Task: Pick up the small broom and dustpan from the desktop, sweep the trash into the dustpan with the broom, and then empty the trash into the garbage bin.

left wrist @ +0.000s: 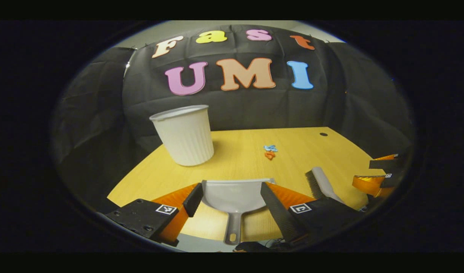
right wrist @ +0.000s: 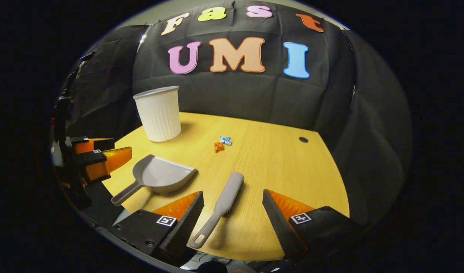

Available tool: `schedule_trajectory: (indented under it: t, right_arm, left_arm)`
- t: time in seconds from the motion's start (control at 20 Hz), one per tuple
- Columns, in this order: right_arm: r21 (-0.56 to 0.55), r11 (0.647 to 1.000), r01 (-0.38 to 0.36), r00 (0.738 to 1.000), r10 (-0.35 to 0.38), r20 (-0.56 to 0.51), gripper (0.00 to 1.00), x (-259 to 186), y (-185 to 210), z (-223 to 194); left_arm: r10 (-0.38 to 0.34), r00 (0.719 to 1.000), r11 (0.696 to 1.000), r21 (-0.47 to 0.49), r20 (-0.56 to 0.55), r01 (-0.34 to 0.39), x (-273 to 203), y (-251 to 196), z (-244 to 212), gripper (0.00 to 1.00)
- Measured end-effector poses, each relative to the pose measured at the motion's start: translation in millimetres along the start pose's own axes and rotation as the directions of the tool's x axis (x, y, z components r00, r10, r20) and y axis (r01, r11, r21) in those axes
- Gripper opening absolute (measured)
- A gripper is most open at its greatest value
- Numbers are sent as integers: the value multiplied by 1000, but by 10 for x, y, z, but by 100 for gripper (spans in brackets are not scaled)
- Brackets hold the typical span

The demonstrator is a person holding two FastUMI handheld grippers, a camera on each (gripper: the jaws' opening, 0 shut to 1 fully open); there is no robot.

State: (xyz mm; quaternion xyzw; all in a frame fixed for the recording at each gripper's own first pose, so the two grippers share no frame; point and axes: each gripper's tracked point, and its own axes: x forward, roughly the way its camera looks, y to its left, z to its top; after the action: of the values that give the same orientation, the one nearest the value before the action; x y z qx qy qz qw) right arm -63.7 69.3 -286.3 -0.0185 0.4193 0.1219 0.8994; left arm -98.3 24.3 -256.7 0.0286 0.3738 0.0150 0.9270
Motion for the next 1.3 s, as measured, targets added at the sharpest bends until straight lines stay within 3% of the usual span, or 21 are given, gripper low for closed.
schedule_trajectory:
  t: [0.35,0.65,0.7,0.8,0.85,0.9,0.95,1.0,1.1,1.2,1.3]
  right_arm:
    - [23,1000,-17,979,21,-205,93,226,84,-552]
    - [15,999,-45,942,47,-333,91,270,181,-822]
    - [13,999,-48,937,49,-345,87,267,189,-834]
    - [12,999,-51,932,52,-359,76,254,214,-834]
    - [9,999,-46,931,46,-361,66,254,205,-837]
    - [3,999,-39,931,38,-363,57,277,180,-830]
    - [-7,1000,-20,931,16,-366,48,284,125,-842]
    - [-16,1000,1,931,-7,-365,39,313,59,-840]
    - [0,1000,-18,918,16,-396,23,308,83,-862]
    - [9,997,-73,906,70,-417,16,307,111,-854]
    - [8,996,-86,908,82,-412,10,277,95,-811]
  left_arm:
    - [22,964,999,40,-266,-11,151,119,-834,95]
    - [12,923,998,62,-384,12,253,69,-1232,87]
    - [7,917,997,68,-398,22,266,54,-1281,89]
    - [2,909,996,78,-417,34,281,45,-1341,73]
    - [6,904,997,75,-427,29,285,48,-1365,66]
    - [-1,897,997,65,-442,34,240,37,-1367,46]
    - [1,892,997,65,-453,31,261,24,-1398,35]
    - [-3,890,997,69,-455,38,271,22,-1408,35]
    - [-2,883,995,87,-470,48,257,36,-1413,33]
    - [4,874,991,117,-487,61,251,67,-1395,30]
    - [-19,882,991,106,-471,78,271,45,-1355,25]
